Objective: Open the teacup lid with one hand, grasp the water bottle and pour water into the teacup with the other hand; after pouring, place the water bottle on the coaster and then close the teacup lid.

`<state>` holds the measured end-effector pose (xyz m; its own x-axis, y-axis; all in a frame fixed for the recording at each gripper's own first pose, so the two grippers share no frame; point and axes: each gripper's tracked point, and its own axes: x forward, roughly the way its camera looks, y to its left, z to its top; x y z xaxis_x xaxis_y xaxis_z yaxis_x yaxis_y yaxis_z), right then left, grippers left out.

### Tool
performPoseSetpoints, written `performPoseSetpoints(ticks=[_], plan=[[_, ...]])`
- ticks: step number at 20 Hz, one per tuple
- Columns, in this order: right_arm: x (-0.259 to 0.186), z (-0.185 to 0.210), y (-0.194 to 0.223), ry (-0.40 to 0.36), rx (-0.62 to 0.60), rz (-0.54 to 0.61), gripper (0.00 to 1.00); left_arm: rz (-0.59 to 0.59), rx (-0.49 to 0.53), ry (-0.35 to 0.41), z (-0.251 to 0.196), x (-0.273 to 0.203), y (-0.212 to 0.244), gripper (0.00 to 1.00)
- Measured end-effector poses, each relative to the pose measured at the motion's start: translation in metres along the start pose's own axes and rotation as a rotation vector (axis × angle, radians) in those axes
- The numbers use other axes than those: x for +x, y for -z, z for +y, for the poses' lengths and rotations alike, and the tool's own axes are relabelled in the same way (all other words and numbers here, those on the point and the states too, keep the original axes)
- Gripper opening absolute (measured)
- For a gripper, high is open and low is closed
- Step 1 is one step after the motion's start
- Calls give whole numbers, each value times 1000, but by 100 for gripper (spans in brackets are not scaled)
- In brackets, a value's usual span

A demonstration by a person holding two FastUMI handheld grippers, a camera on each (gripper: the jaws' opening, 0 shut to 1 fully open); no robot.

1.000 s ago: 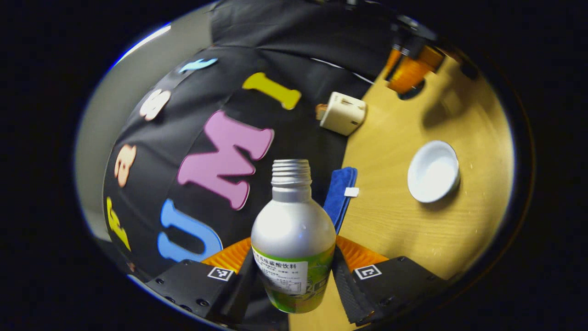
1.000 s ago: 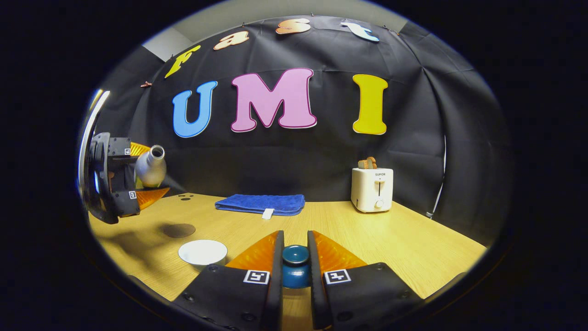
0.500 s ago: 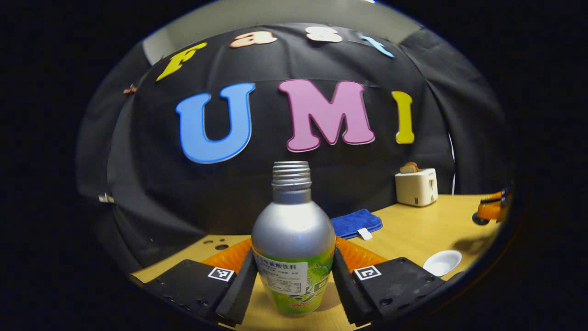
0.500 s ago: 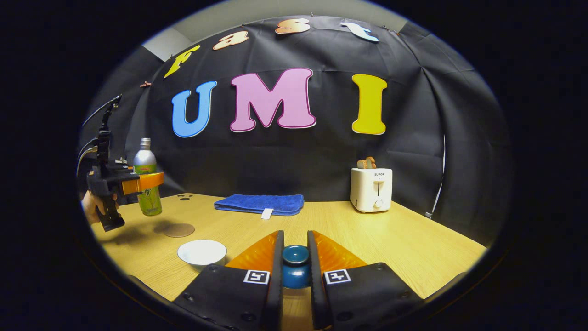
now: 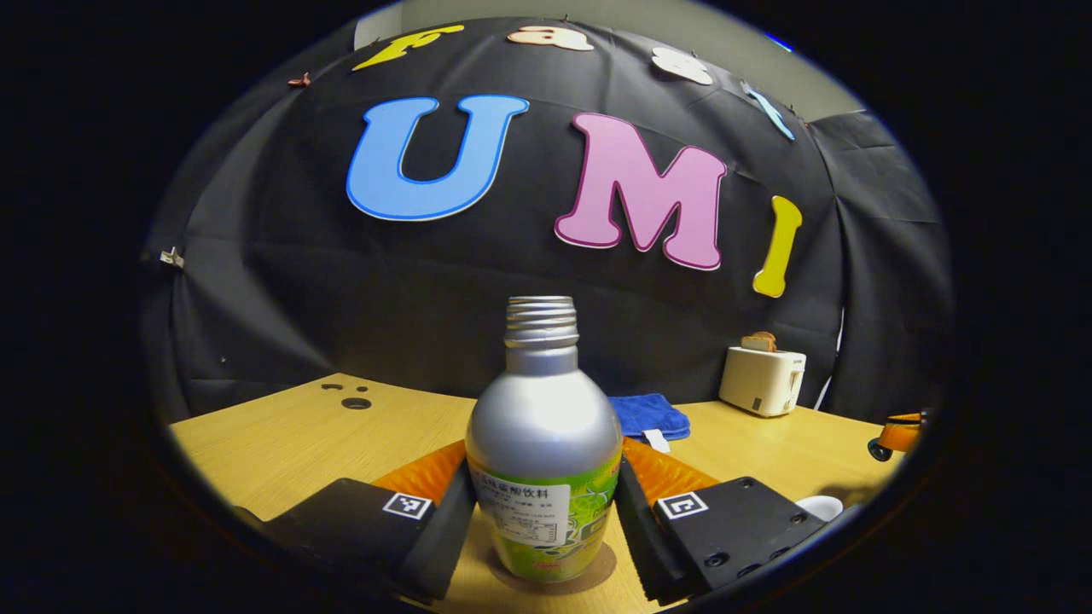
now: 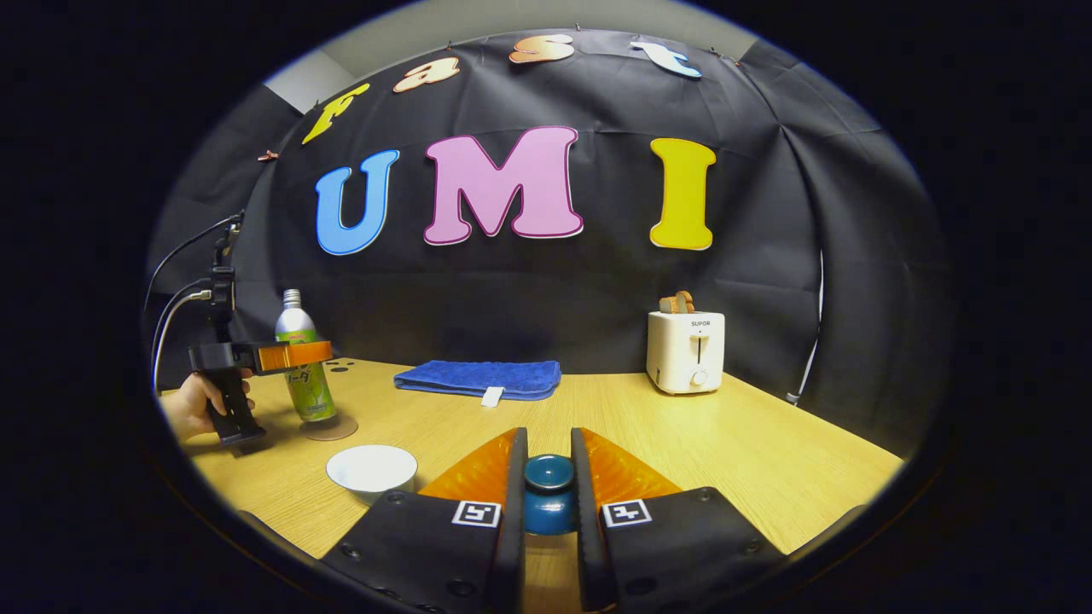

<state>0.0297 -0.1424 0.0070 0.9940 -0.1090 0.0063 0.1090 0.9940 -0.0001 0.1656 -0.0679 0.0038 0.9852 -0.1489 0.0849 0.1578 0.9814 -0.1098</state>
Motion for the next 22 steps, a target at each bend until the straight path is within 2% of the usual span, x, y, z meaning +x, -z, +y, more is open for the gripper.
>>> performPoseSetpoints(ticks=[12,13,14,16,19,22], plan=[[0,0,0,-1,0,0,29,66,111,5,4,-7,20,84],[-1,0,0,-1,1,-1,29,60,110,-3,5,-7,19,88],[0,0,0,0,1,-1,29,59,104,0,4,-10,18,97],[0,0,0,-1,1,-1,29,83,94,-4,3,-13,23,95],[0,0,0,0,1,0,29,116,106,-55,13,-30,26,96],[0,0,0,-1,1,0,29,103,95,-42,8,-53,24,96]])
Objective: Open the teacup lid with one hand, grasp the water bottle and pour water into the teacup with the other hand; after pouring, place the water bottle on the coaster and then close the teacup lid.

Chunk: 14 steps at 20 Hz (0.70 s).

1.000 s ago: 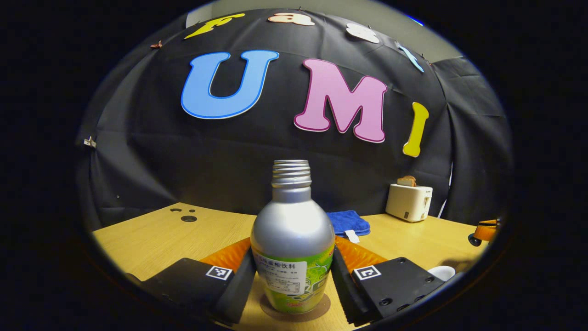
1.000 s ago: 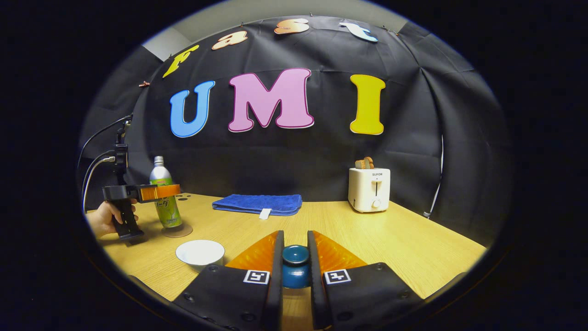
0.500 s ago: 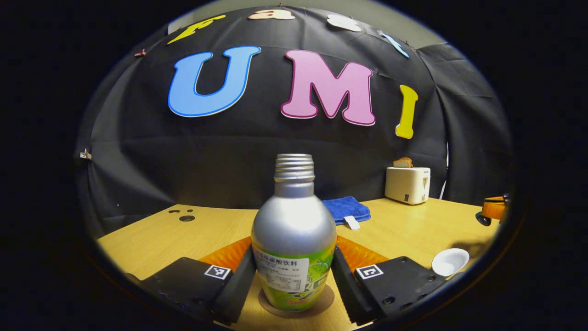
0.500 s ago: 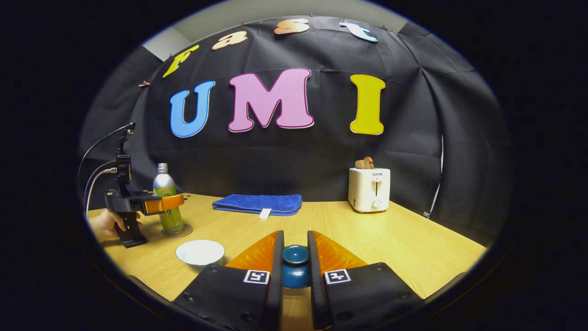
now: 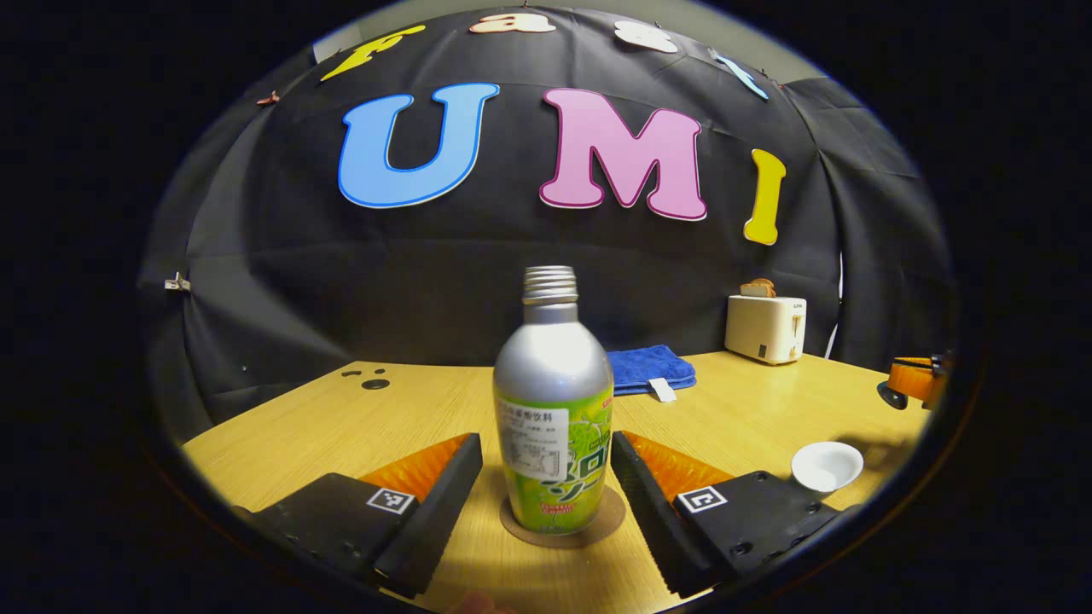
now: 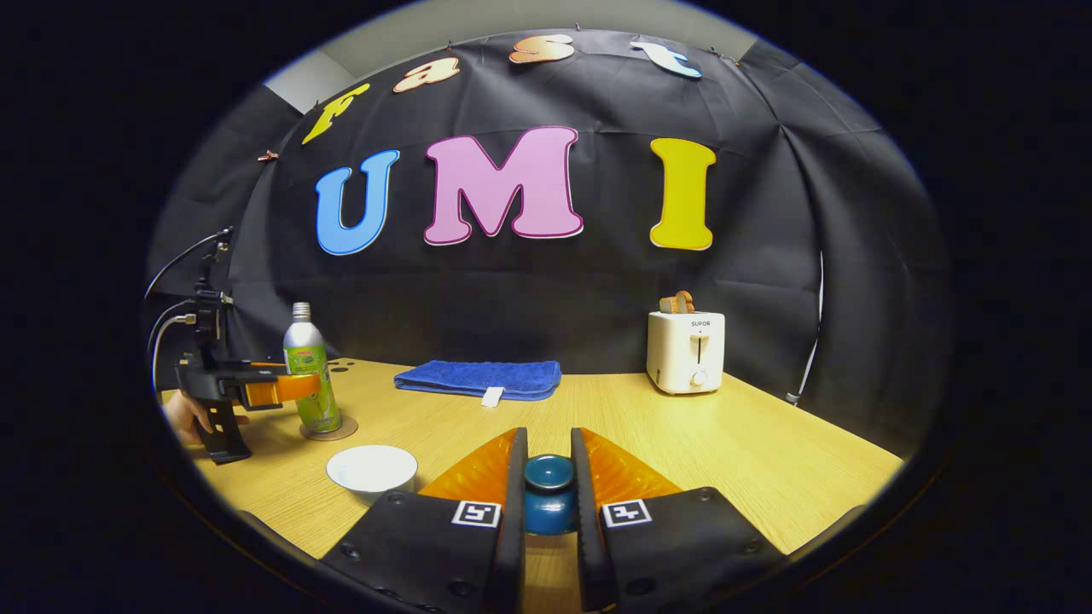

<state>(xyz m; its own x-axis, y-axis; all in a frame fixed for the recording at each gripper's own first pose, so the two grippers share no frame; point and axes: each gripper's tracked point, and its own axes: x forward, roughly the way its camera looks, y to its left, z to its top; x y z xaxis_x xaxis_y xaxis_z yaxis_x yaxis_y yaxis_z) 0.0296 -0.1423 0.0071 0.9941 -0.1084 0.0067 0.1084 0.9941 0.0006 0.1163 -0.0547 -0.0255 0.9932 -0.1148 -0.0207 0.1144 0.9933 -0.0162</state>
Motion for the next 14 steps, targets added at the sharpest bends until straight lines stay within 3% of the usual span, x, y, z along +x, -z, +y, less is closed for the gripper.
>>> performPoseSetpoints(ticks=[7,11,14], plan=[[0,12,1,-32,3,0,29,-70,36,25,0,-61,-5,96],[4,66,2,-143,47,33,29,-72,18,16,16,-74,-5,96],[12,96,-3,-182,-13,30,29,-72,19,-22,26,-78,-6,97]])
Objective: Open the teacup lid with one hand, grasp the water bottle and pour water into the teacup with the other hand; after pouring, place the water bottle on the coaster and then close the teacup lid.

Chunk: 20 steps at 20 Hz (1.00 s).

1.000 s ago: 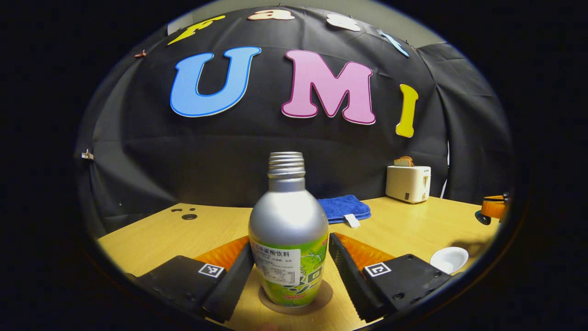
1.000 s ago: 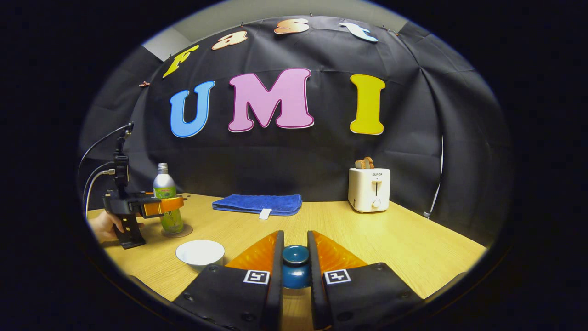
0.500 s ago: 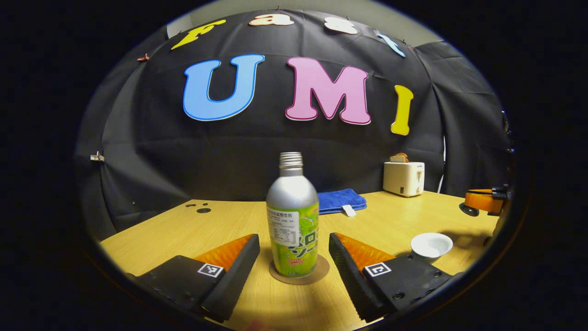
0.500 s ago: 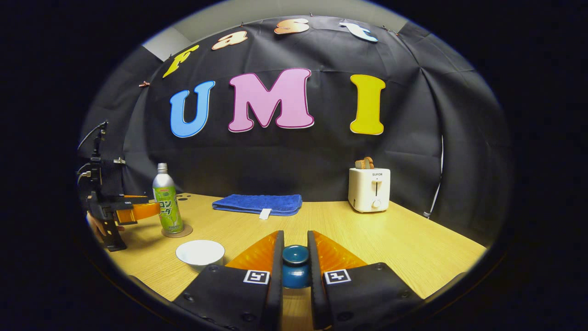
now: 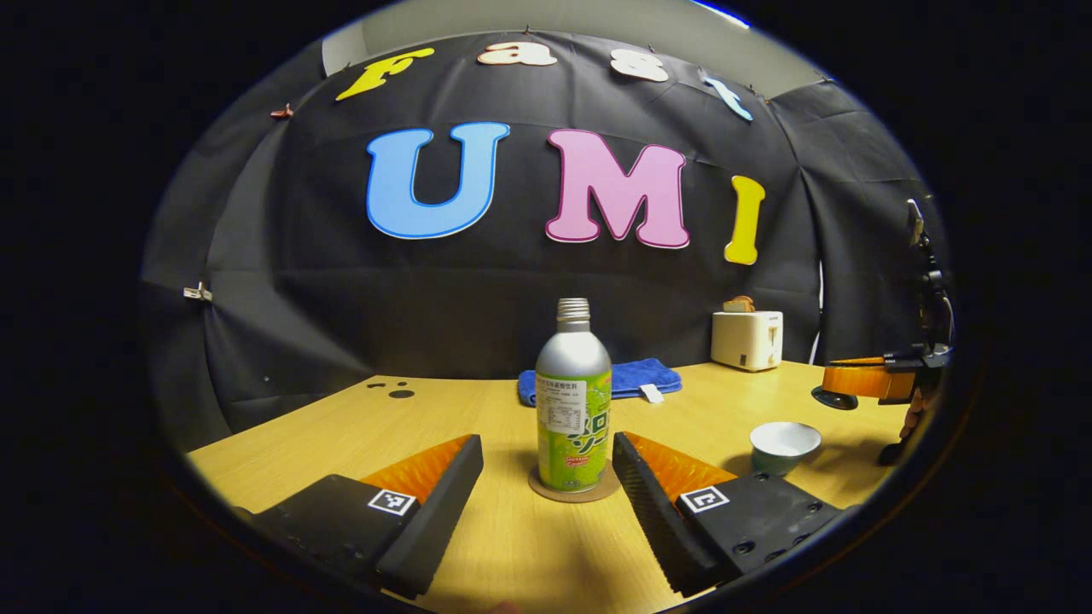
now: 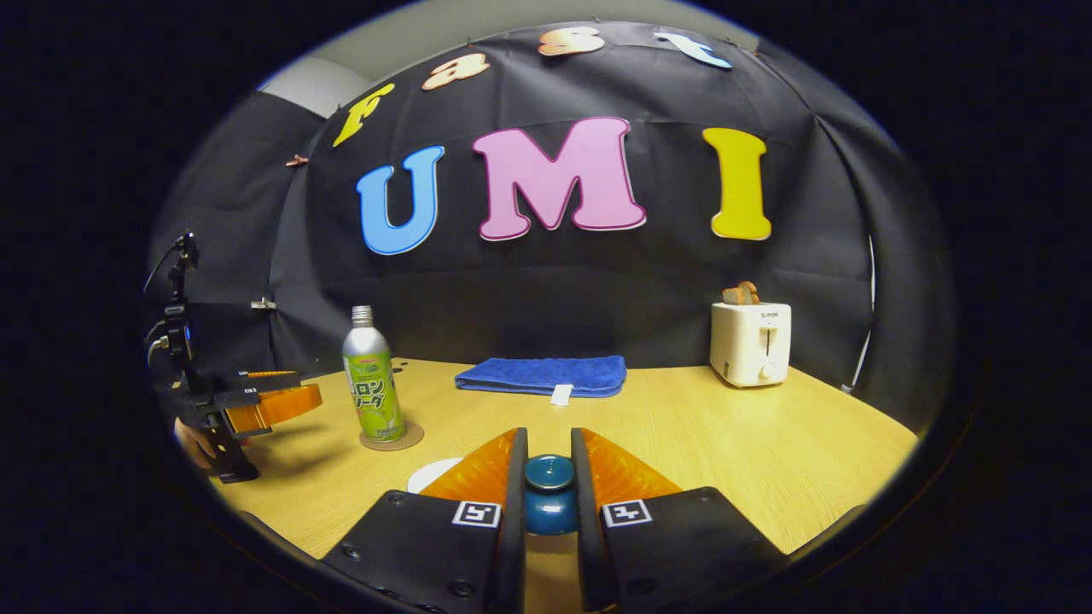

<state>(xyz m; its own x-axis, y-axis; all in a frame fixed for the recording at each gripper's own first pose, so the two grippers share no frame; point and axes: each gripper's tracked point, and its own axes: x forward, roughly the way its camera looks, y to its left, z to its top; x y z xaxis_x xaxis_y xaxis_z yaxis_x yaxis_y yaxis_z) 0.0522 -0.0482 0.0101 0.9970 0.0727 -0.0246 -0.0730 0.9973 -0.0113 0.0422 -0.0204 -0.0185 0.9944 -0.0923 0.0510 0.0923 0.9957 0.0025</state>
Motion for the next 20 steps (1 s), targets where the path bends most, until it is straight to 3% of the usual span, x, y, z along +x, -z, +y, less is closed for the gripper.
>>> performPoseSetpoints(ticks=[4,5,6,10,13,14,15,20], plan=[[19,38,10,-72,-25,49,29,2,0,-6,1,-1,-1,96],[22,43,15,-74,-30,67,33,2,0,-6,1,-1,0,96],[26,47,19,-76,-43,83,29,3,0,-6,1,-1,-1,96],[33,62,32,-98,-67,135,29,6,-1,-5,1,0,-1,96],[34,61,34,-86,-91,151,30,5,-1,-3,0,1,0,96],[34,59,34,-74,-93,156,25,5,-1,-3,1,0,-1,96],[34,56,36,-60,-92,163,31,4,-1,-3,0,0,-1,96],[32,55,39,-55,-70,186,32,5,0,-1,1,1,-1,96]])
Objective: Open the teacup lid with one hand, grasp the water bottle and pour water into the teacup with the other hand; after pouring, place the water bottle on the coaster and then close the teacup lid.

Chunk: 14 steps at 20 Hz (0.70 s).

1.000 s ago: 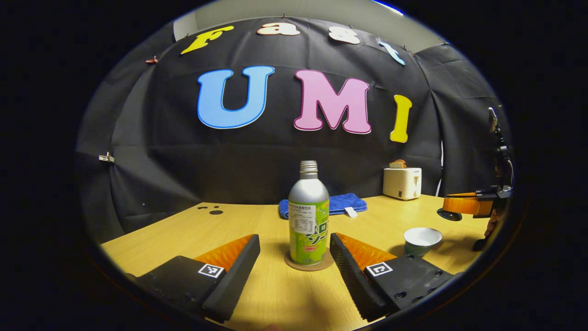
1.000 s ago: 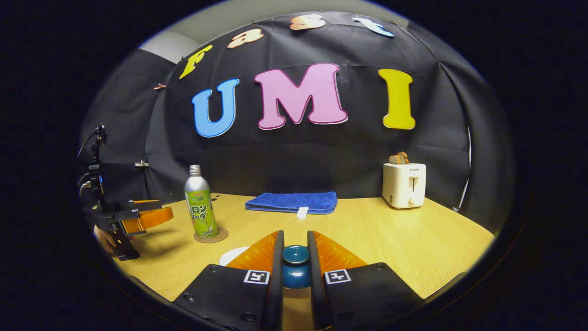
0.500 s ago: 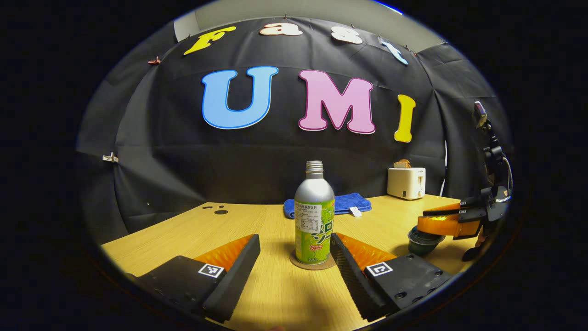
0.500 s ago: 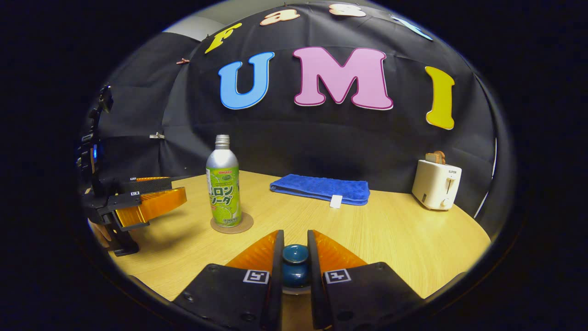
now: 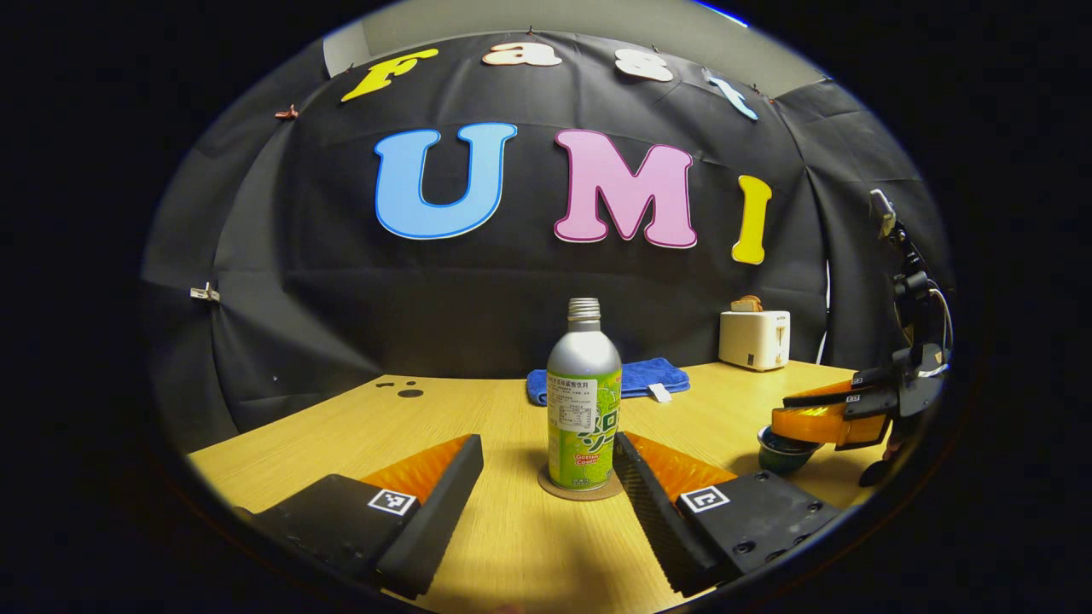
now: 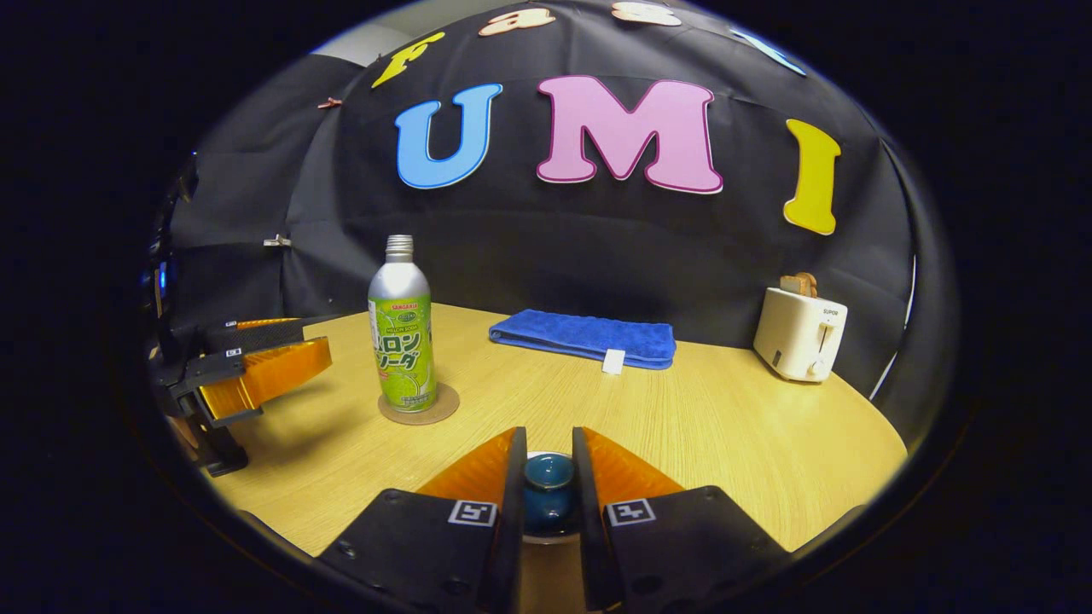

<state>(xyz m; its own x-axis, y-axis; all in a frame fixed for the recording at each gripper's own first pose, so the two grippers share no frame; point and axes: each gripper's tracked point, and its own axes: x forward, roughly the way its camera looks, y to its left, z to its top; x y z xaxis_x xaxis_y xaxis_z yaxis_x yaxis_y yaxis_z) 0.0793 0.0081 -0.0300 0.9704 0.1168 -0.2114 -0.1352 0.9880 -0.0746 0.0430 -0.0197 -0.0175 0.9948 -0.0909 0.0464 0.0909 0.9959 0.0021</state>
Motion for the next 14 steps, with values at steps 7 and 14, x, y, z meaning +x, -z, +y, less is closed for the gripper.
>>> performPoseSetpoints(ticks=[7,14], plan=[[-29,-10,-26,38,36,-188,89,0,-1,0,-4,-6,0,97],[-51,-33,-22,146,90,-219,98,0,-1,-24,-12,-17,0,97]])
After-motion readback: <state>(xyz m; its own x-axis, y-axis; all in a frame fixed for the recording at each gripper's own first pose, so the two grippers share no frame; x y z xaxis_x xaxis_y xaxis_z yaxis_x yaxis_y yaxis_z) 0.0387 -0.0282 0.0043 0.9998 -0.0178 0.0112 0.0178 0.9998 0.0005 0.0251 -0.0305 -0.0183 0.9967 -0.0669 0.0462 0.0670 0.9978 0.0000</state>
